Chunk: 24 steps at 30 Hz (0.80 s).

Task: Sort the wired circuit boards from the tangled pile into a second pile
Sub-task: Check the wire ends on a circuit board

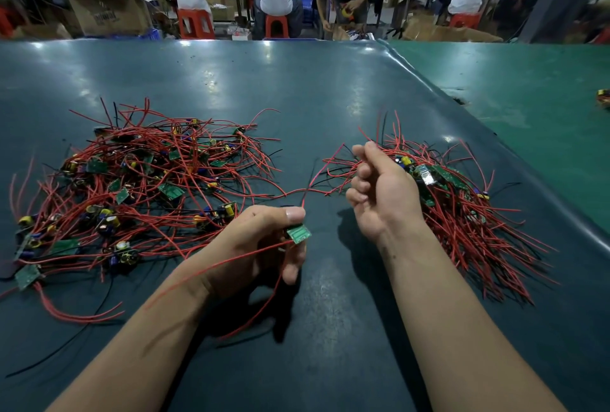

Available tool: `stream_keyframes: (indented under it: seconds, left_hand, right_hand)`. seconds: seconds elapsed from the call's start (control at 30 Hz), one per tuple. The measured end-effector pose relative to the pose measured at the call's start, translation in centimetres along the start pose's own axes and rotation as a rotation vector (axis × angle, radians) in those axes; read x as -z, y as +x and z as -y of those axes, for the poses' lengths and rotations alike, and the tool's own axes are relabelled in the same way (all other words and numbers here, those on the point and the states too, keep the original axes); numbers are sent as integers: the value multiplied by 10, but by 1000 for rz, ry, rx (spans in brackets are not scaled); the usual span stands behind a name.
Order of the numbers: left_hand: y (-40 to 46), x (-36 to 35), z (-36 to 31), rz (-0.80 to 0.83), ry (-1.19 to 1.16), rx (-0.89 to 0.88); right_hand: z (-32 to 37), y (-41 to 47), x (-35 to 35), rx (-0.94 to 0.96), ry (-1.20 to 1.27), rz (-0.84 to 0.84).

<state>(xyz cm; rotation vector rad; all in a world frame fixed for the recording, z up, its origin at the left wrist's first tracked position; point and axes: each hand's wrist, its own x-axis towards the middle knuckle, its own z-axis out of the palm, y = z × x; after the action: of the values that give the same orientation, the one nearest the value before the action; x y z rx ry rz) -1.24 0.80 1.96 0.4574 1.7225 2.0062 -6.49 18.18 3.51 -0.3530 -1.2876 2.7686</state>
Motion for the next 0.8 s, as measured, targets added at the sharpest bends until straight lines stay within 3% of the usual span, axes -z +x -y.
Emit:
stream_keyframes:
  seconds: [0.13,0.3,0.4,0.53,0.8]
  left_hand:
    - [5,-1,3,-166,-112,30]
    - [6,3,0,-171,-271,-183]
    - [5,5,-4,-240,-327,-281]
    - [8,7,-10,-470,-513,-330]
    - [9,1,-10,-701,-223,-231]
  right_hand:
    - [-14,-6,-7,47,-270,103]
    - [-32,-17,-15,99,-604,332]
    - [-35,-22,-16,191,-696,453]
    - [-32,-26,-17,303,-744,472]
    - [-39,-29,-15,582,-845,515]
